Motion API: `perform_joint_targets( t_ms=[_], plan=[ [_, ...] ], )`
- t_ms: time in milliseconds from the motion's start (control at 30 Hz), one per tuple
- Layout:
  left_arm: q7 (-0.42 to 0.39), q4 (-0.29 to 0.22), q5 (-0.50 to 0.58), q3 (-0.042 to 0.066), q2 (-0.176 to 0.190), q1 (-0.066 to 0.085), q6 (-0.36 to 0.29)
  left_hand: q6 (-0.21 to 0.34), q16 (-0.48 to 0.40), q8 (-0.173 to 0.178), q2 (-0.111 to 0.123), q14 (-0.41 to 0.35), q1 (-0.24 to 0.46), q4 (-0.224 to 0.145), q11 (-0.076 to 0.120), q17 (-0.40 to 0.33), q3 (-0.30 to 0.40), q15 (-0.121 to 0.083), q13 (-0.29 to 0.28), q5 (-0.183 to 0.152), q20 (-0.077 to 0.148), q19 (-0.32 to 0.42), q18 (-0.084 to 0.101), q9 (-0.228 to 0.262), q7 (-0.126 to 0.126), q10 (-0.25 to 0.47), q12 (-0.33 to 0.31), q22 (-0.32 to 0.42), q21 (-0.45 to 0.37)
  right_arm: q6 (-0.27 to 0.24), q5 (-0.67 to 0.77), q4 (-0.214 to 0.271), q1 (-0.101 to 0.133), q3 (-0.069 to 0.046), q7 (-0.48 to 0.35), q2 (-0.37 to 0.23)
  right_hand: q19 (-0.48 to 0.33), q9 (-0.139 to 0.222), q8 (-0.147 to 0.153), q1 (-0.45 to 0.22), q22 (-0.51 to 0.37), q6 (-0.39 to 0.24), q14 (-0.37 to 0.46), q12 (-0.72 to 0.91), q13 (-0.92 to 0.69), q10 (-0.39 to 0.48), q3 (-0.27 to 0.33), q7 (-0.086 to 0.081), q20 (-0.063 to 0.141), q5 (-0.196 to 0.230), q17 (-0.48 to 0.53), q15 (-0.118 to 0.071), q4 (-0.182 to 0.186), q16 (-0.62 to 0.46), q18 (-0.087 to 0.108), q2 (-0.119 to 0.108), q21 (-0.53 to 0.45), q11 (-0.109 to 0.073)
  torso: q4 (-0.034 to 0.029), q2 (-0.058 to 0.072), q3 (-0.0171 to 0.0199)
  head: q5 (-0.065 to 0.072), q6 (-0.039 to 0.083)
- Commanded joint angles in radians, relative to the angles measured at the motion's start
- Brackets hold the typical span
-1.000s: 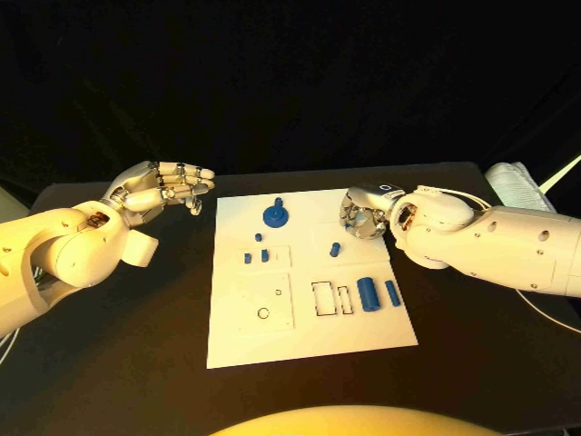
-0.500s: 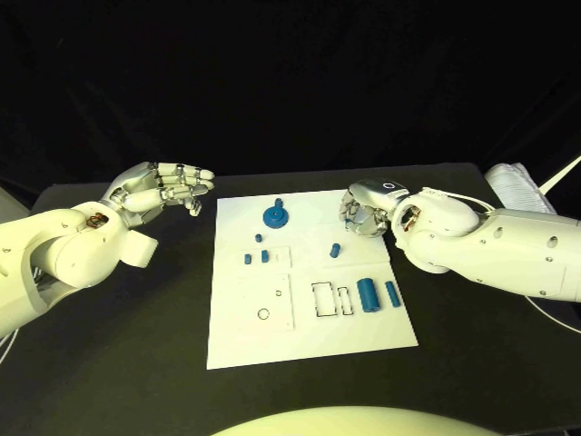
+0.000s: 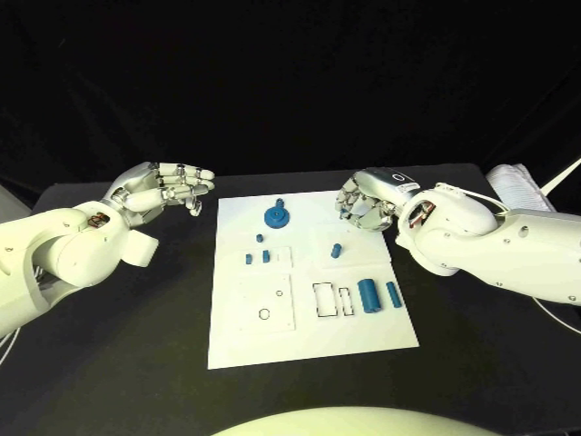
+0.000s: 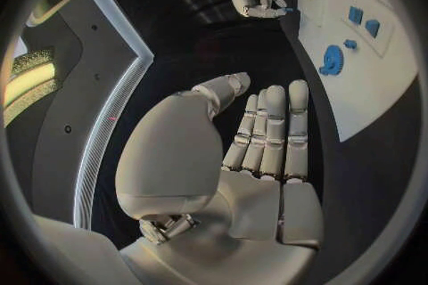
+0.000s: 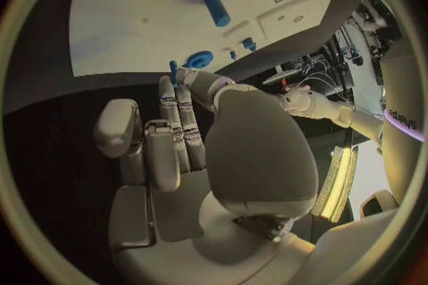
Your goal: Assemble the parts on the task board
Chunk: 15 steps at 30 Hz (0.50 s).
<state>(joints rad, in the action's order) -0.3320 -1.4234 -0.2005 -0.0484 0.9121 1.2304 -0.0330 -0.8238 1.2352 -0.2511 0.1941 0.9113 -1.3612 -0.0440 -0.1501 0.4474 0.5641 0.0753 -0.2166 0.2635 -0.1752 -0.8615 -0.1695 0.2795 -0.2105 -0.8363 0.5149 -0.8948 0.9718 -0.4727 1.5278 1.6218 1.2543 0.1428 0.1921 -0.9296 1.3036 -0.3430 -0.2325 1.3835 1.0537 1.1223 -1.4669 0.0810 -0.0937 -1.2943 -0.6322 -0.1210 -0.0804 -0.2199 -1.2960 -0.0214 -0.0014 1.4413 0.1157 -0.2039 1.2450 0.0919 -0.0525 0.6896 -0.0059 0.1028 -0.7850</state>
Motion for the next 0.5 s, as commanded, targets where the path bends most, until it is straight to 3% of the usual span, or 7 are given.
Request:
perform_joint_targets(
  t_ms=[33,267,500],
  plan=[
    [-0.008,-0.008,0.004,0.001,-0.003,0.000,0.010,0.011,-0.007,-0.006,0.004,0.001,0.010,0.004,-0.003,-0.001,-0.005,0.006,0.002,0.003,0.000,-0.006,-0.014,-0.001,-0.004,0.009,0.005,-0.002,0.006,-0.033,-0.046,0.037,-0.012,0.000,-0.040,-0.001,-0.002,-0.001,-0.004,0.002,0.001,0.004,-0.054,0.000,-0.037,-0.048,-0.040,-0.003,0.005,-0.004,-0.001,-0.006,-0.041,0.003,-0.011,0.012,0.006,-0.042,0.0013,0.000,-0.0001,-0.005,0.001],
    [-0.014,-0.020,0.007,0.001,-0.006,0.000,0.007,0.011,-0.007,-0.006,0.004,0.000,0.011,0.004,-0.003,-0.001,-0.005,0.006,0.002,0.003,0.000,-0.005,-0.014,-0.001,-0.004,0.010,0.005,-0.001,0.005,-0.040,-0.035,0.120,-0.059,0.002,-0.055,0.017,-0.005,-0.002,-0.004,0.002,-0.002,0.003,-0.054,-0.002,-0.038,-0.047,-0.043,-0.004,0.005,-0.005,-0.003,-0.006,-0.044,0.005,-0.010,0.013,0.004,-0.041,-0.0009,-0.001,-0.0002,-0.028,-0.003],
    [-0.019,-0.033,0.010,0.001,-0.009,-0.001,0.000,0.012,-0.007,-0.006,0.004,0.000,0.011,0.005,-0.004,-0.001,-0.005,0.006,0.002,0.003,0.000,-0.005,-0.014,-0.001,-0.004,0.010,0.006,-0.001,0.005,-0.043,0.020,0.133,-0.114,0.005,-0.060,0.070,-0.007,-0.003,-0.003,0.001,-0.004,0.001,-0.054,-0.004,-0.038,-0.046,-0.044,-0.005,0.005,-0.005,-0.003,-0.005,-0.046,0.005,-0.010,0.013,0.003,-0.040,0.0007,-0.002,-0.0020,-0.051,-0.007]
  ],
)
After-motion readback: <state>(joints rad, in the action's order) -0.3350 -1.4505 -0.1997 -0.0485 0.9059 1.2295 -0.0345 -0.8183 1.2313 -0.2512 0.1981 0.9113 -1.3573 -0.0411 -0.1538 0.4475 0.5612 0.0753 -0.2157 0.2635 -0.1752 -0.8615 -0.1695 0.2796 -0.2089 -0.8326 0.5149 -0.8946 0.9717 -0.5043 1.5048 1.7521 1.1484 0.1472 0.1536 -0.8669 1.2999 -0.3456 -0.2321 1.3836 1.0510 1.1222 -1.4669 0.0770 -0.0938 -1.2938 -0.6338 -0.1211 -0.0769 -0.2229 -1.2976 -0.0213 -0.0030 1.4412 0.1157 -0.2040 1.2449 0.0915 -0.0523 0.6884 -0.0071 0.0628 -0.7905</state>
